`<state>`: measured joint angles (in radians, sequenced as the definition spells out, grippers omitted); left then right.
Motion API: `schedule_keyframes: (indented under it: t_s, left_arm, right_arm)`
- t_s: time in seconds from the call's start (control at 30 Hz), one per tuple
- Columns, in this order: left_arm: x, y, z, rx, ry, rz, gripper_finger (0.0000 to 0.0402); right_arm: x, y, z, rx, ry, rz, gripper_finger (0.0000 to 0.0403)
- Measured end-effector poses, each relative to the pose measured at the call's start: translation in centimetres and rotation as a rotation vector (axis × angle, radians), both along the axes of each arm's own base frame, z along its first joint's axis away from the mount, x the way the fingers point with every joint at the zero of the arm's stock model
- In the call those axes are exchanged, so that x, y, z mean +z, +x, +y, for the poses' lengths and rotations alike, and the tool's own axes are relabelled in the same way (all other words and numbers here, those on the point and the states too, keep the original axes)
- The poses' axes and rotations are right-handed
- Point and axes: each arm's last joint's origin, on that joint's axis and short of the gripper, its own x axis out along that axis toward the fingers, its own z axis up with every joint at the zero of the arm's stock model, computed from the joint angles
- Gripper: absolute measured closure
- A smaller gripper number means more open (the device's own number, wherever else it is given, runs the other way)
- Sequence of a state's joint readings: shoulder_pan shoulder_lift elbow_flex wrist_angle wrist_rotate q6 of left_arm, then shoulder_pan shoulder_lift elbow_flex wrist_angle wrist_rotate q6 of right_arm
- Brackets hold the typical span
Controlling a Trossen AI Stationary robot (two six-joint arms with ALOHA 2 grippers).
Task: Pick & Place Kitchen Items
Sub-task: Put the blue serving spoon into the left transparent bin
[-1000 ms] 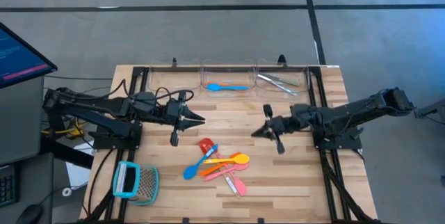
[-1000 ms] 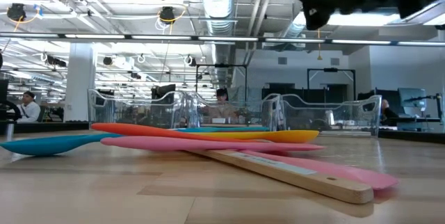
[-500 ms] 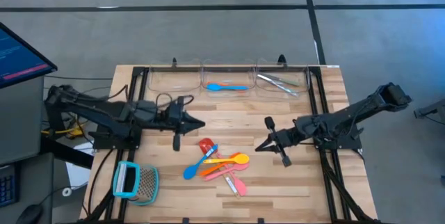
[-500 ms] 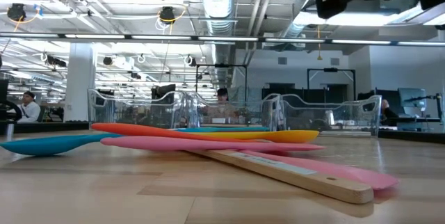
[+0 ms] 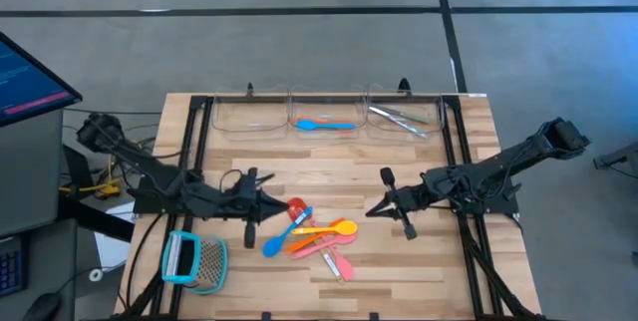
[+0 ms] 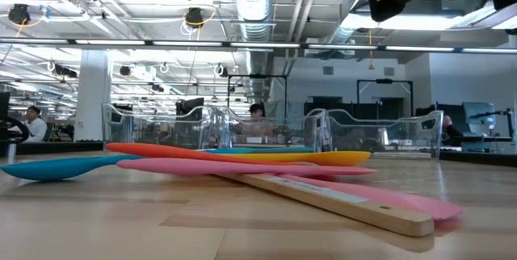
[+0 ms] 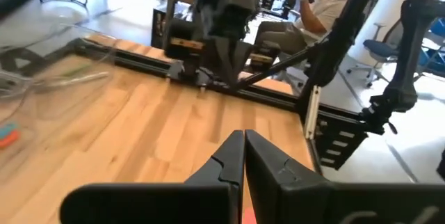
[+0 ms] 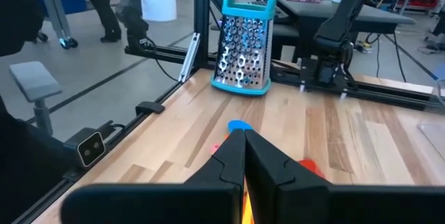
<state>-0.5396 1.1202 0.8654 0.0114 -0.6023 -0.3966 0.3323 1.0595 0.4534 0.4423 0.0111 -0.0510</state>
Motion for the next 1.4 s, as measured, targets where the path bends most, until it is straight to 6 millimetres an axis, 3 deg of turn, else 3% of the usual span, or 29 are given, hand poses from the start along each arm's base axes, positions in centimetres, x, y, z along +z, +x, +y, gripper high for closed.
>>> schedule_keyframes:
  t_s: [0.2,0.33,0.47,0.6,0.87,1.13,1.4]
  left_arm:
    - [2.0,2.0,-1.0,0.000,0.044,0.088,0.0401]
    - [1.5,2.9,-1.0,0.070,-0.011,0.257,0.0401]
    - [-0.6,3.9,-0.9,0.121,-0.111,0.428,0.0401]
    - [-3.1,5.6,-1.5,0.019,-0.232,0.592,0.0401]
    - [-6.6,7.2,-2.5,-0.058,-0.218,0.749,0.0401]
    - [-8.9,7.8,-2.8,-0.036,-0.188,0.818,0.0392]
    - [-12.7,6.7,-2.2,0.011,-0.175,0.946,0.0328]
  right_arm:
    - [0.1,0.0,-0.1,-0.028,-0.001,-0.009,0.0402]
    - [0.1,0.0,-0.1,-0.044,0.034,0.004,0.0401]
    - [-0.1,0.0,-0.1,-0.046,0.040,0.020,0.0402]
    - [-0.2,0.0,-0.1,-0.050,0.034,0.037,0.0402]
    - [-0.3,0.0,-0.1,-0.050,0.032,0.041,0.0402]
    - [-0.8,-0.1,-0.1,-0.051,0.015,0.088,0.0402]
    - [-1.1,-0.1,-0.1,-0.051,0.007,0.110,0.0402]
